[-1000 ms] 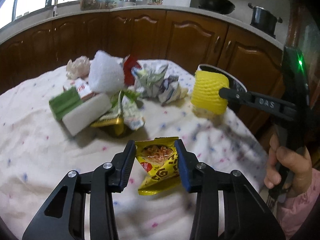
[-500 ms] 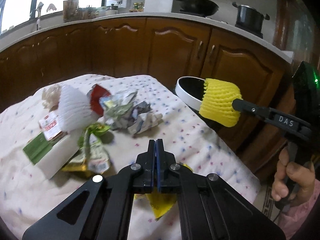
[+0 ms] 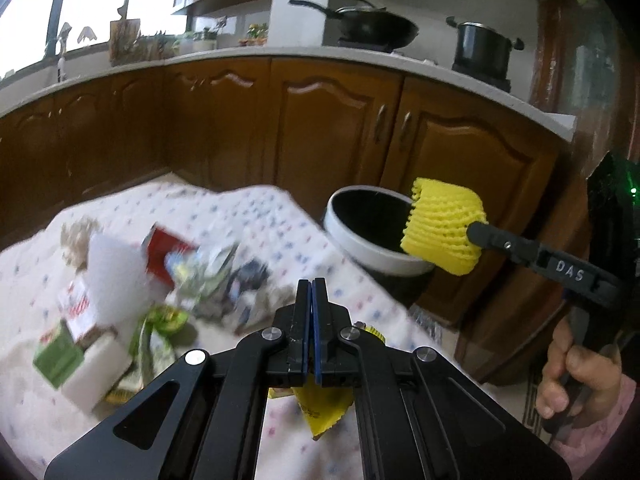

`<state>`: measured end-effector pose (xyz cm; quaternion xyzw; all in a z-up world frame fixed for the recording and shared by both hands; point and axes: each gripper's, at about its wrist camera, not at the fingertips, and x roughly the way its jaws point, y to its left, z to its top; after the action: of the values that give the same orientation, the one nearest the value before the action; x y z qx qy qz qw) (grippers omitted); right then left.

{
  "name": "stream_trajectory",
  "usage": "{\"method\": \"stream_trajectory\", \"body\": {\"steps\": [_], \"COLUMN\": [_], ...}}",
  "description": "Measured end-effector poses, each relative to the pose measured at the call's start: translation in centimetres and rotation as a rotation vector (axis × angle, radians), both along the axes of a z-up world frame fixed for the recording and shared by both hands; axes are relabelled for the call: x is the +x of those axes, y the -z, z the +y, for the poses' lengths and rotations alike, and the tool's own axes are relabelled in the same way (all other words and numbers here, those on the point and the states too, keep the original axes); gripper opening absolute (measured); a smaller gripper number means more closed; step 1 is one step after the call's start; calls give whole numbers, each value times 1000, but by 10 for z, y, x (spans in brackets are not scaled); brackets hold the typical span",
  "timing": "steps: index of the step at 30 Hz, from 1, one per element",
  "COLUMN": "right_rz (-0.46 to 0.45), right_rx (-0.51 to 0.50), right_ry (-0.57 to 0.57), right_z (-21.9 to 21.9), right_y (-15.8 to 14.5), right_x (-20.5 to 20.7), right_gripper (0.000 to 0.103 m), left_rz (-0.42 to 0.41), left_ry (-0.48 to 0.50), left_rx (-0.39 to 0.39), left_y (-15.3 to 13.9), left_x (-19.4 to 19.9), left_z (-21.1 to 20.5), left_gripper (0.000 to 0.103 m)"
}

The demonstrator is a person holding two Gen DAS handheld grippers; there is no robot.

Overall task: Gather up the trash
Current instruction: 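Carry both items to the bin and open both grippers to drop them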

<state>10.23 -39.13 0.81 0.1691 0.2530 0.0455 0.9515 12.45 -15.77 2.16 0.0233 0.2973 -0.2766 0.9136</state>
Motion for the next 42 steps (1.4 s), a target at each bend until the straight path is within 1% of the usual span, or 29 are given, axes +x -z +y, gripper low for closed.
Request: {"method": "stream_trajectory", "body": {"steps": [7, 13, 17, 22, 26, 32, 35, 36, 37, 38, 39, 40, 41, 42], "right_rz": [-1, 28, 58, 97, 128, 169, 186, 193, 199, 200, 200, 197, 195, 192], "right_rx": [-4, -9, -12, -17, -18, -22, -10, -7, -7, -7, -6, -1, 1, -1], "right_ry": [23, 41, 47, 54, 50, 40, 28, 28, 27, 28, 33, 33, 34, 36], "right_z": [-24, -50, -66, -82, -91, -97, -101, -101, -102, -102, -103, -103, -103, -103], "right_y": [-7, -6, 1, 13, 22, 32, 37, 38, 38, 38, 37, 38, 37, 38], "right_x": [18, 42, 56, 70, 79, 92, 96, 99, 101, 103, 102, 101, 100, 99], "right_gripper": [9, 9, 9, 9, 9, 10, 15, 16, 16, 20, 34, 40, 43, 43], "left_rz": [-23, -22, -2, 74, 126, 205, 256, 264, 269, 269, 270, 267, 258, 247], "left_ry": [35, 29, 17, 8, 2, 12, 20, 20, 25, 26, 26, 23, 20, 16], "left_rx": [-39, -78, -78, -78, -71, -56, -60, -59, -60, -58, -58, -67, -73, -69], "left_y": [-22, -40, -41, -25, -7, 21, 30, 31, 32, 31, 30, 28, 27, 25], "left_x": [27, 68, 99, 139, 158, 175, 179, 180, 179, 178, 177, 176, 175, 173], "left_z": [-36, -74, -107, -142, -161, -179, -181, -181, -181, -181, -180, -177, -175, -174], "left_gripper": [0, 0, 0, 0, 0, 0, 2, 5, 12, 23, 33, 54, 59, 59]}}
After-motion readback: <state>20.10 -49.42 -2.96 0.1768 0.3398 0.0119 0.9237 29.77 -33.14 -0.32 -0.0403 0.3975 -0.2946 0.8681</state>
